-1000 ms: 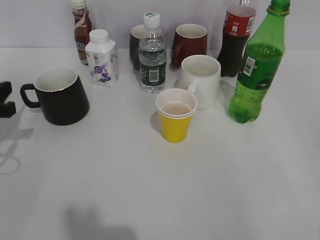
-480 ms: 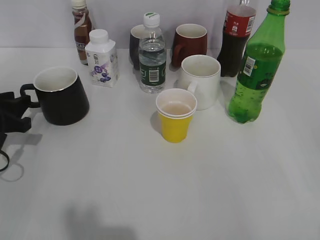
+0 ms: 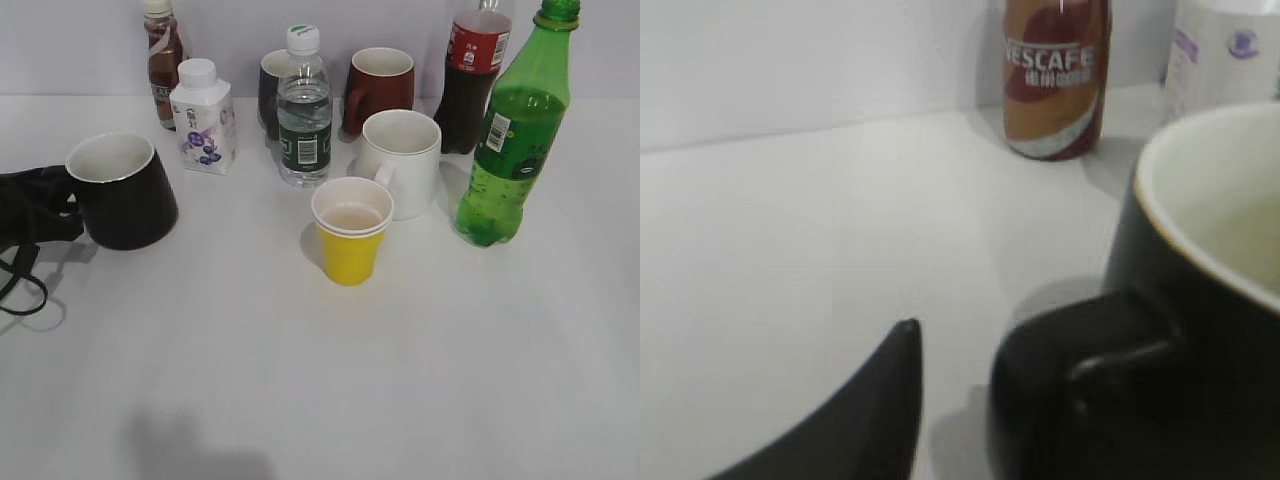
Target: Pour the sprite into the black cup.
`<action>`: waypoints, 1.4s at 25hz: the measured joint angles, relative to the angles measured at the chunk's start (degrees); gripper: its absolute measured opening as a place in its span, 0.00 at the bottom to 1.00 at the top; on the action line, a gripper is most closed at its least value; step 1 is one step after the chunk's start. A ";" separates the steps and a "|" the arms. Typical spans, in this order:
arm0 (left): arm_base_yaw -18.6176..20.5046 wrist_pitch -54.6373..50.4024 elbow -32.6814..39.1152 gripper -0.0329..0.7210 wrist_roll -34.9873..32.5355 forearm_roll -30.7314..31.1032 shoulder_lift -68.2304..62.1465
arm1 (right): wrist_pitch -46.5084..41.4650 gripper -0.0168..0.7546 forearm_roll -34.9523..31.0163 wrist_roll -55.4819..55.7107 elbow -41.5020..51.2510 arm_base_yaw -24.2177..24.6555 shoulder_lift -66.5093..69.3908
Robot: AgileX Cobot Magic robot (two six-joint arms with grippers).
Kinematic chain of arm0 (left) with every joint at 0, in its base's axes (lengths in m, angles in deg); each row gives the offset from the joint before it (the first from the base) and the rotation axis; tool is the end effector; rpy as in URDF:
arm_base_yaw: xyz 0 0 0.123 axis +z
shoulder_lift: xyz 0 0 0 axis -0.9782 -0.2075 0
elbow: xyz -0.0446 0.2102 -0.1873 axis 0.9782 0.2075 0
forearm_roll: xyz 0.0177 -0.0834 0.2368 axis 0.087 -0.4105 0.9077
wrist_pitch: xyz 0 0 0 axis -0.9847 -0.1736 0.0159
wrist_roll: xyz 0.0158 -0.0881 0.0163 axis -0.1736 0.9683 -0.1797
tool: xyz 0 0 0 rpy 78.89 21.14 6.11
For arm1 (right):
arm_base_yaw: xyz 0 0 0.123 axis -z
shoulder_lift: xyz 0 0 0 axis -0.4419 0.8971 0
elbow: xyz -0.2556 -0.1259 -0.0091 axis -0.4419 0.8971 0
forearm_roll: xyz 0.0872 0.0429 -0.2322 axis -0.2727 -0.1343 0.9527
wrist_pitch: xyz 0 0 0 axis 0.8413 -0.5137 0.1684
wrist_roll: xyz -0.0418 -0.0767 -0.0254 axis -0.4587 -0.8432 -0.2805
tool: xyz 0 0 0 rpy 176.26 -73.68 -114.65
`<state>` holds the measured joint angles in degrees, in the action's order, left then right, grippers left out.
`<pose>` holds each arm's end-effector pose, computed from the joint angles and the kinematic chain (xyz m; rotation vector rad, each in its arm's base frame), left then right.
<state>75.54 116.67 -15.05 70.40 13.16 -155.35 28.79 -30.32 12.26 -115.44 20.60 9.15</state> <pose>0.2890 -0.0278 0.1249 0.2257 1.7948 -0.1308 -0.0047 -0.0050 0.2785 -0.0781 2.0143 0.0052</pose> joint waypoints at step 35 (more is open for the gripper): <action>0.19 -9.97 -3.27 0.10 1.93 6.68 17.37 | 92.24 0.77 -4.20 6.76 5.65 -2.84 62.62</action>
<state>75.73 106.71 -18.32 72.33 19.84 -137.99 121.03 -34.52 19.02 -109.78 17.76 71.76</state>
